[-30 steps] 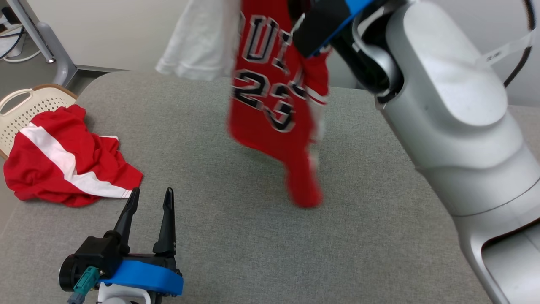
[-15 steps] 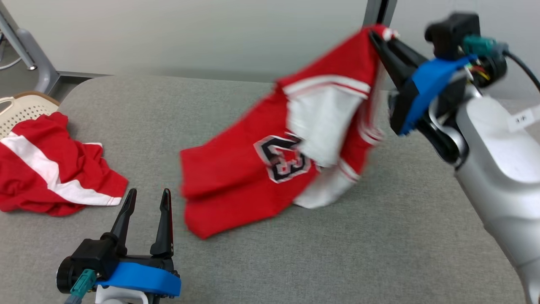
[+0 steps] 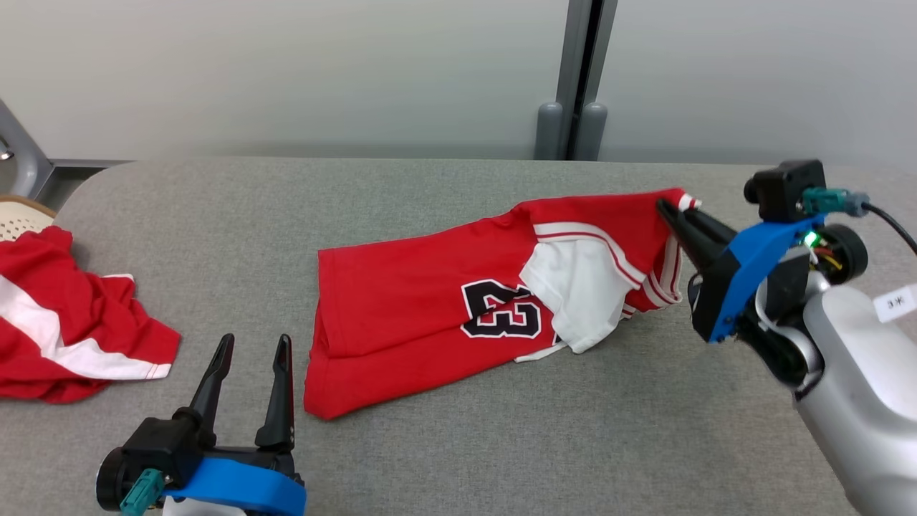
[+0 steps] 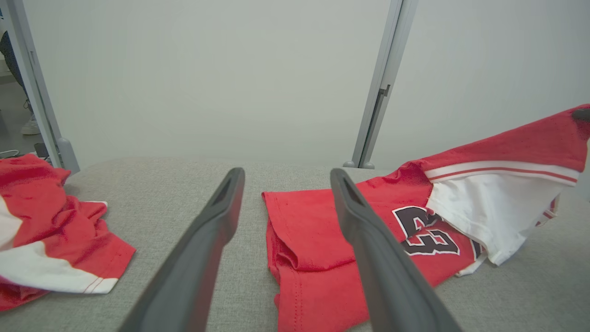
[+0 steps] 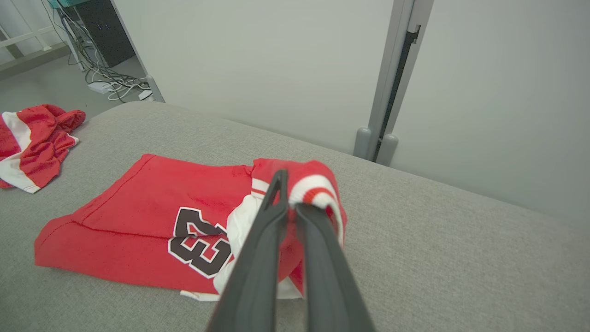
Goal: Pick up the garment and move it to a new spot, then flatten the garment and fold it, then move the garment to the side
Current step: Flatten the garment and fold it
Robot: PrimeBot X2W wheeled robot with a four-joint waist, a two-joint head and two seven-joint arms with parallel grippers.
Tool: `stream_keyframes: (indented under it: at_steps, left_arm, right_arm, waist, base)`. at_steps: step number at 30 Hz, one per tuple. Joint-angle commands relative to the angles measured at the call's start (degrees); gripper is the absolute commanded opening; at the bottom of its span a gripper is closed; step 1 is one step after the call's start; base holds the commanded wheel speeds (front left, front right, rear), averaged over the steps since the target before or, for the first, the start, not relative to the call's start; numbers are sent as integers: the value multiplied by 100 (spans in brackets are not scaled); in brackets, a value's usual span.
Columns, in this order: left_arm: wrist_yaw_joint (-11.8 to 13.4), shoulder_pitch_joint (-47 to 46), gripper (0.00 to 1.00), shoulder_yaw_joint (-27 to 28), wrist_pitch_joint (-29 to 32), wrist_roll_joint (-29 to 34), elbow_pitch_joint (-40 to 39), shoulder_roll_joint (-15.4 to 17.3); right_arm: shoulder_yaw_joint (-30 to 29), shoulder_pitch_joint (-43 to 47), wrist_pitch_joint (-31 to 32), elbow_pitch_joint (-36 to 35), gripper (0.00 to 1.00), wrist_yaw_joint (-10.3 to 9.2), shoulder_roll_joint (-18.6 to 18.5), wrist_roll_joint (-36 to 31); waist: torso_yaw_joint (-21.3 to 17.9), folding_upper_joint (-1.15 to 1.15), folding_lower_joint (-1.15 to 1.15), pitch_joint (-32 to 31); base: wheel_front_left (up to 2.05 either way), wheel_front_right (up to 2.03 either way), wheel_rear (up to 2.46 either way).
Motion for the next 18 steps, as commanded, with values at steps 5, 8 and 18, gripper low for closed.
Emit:
stream_keyframes:
  at_steps: [5, 8, 18]
  left_arm:
    - [49, 120, 100, 34, -10, -50, -58, 74]
    - [62, 170, 100, 51, -5, -82, -105, 101]
    - [-2, -170, 100, -27, 18, -68, -192, 86]
  right_arm:
    - [-500, 916, 667, -1231, 0, 3, -178, 164]
    - [-1056, 1591, 1230, -2046, 0, 3, -190, 37]
    - [-2470, 2251, 2242, -2529, 0, 3, 20, -1005]
  waist:
    - [-93, 0, 0, -89]
    - [-129, 0, 0, -82]
    - [56, 0, 0, 353]
  base:
    - [0, 0, 0]
    - [0, 0, 0]
    - [0, 0, 0]
